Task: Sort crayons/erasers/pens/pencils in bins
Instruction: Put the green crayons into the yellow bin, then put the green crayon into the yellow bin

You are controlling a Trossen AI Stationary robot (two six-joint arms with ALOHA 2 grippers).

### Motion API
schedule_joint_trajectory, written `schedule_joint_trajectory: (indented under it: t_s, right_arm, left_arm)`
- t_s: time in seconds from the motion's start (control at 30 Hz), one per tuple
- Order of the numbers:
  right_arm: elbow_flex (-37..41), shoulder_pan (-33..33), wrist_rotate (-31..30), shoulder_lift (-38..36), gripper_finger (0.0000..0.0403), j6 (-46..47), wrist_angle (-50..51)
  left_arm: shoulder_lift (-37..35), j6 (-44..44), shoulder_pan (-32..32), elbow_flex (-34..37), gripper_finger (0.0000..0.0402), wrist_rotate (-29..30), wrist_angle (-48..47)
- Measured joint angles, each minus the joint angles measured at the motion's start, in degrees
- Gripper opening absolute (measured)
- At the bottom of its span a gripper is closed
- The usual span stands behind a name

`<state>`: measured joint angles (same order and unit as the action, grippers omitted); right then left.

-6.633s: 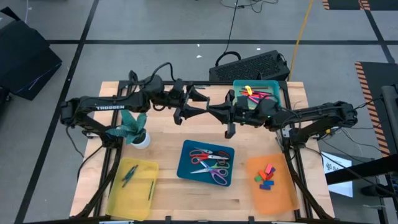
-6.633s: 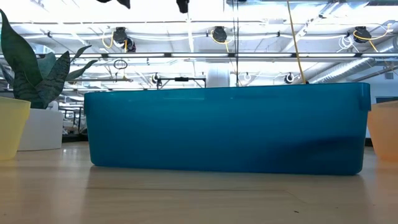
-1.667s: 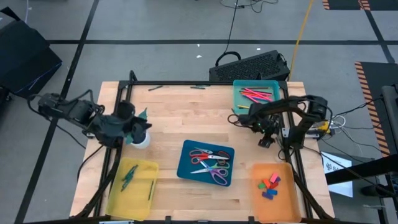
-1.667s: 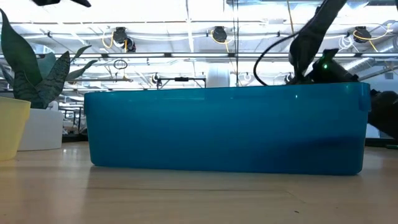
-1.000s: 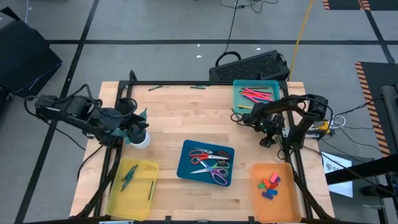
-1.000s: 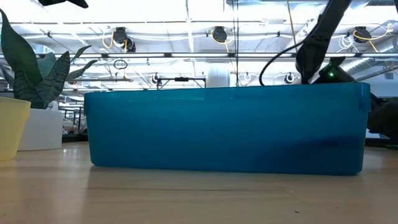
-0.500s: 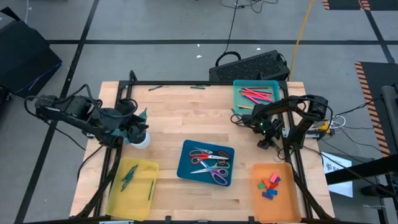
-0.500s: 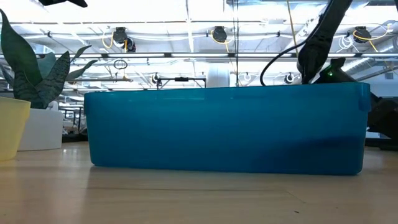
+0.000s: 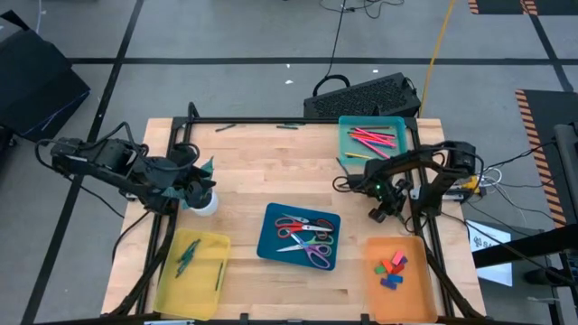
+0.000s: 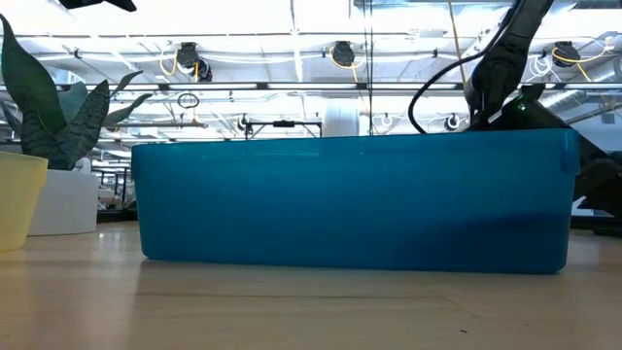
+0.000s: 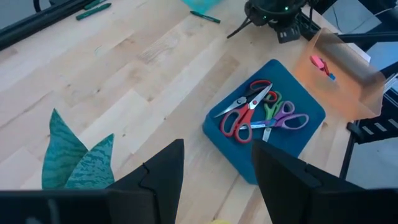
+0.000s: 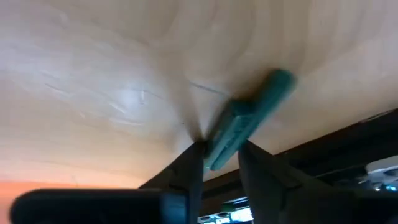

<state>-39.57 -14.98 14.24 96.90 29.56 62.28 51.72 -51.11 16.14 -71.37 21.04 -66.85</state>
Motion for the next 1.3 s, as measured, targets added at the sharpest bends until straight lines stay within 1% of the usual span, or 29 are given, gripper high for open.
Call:
schedule_joint_trajectory:
  t_s: [0.13,0.23,0.33,0.43,0.53,0.6,0.7,0.83,0.93,1.03,1.17,1.23,1.3]
  right_arm:
    - [0.17,1.59,-0.22,-1.91,0.0068,5.18,-0.91]
    - [-0.46,2.58,-1.24,-4.97,0.0059,8.61,-2.3]
    - [-1.06,2.9,-3.15,-8.88,0.0064,12.03,-5.68]
    - [-1.08,2.85,-4.18,-11.83,0.0075,14.75,-11.71]
    - [-1.1,2.77,-6.01,-12.22,0.0076,15.65,-16.4]
    - [-1.21,2.79,-8.41,-11.55,0.0075,15.82,-19.32]
    - [-1.36,2.94,-11.81,-11.15,0.0075,16.31,-20.79]
    - [-1.22,2.94,-14.3,-12.31,0.0092,16.11,-20.74]
    - [-1.06,2.88,-15.69,-14.04,0.0115,15.84,-20.75]
    - [-0.99,2.57,-18.88,-15.59,0.0137,16.14,-21.99]
    - [-0.96,2.27,-17.4,-18.77,0.0157,21.62,-23.1]
    - [-1.04,1.85,-18.55,-19.62,0.0161,23.58,-26.12]
    - [-1.07,1.34,-20.17,-19.23,0.0161,24.02,-27.02]
  left_arm:
    - [0.0,0.02,0.0,0.0,0.0188,0.0,0.0]
    - [0.0,-0.01,0.0,0.0,0.0188,-0.02,-0.02]
    - [0.0,-0.02,0.0,0.0,0.0188,0.02,-0.02]
    - [0.0,0.23,-0.46,0.0,0.0188,0.82,0.0]
    - [0.0,1.35,-2.09,0.0,0.0188,2.23,0.09]
    - [0.0,2.6,-3.57,0.0,0.0188,2.63,0.54]
    - [0.0,3.19,-5.61,0.02,0.0188,2.35,0.74]
    - [0.0,3.27,-7.28,0.02,0.0188,0.01,0.72]
    - [0.0,4.17,-7.36,0.02,0.0188,0.02,0.81]
    - [0.0,5.53,-7.94,0.02,0.0188,0.0,1.29]
    - [0.0,6.93,-8.93,0.02,0.0188,0.02,2.57]
    - [0.0,8.82,-9.69,0.02,0.0188,0.01,4.2]
    - [0.0,11.5,-10.67,0.02,0.0188,0.2,6.73]
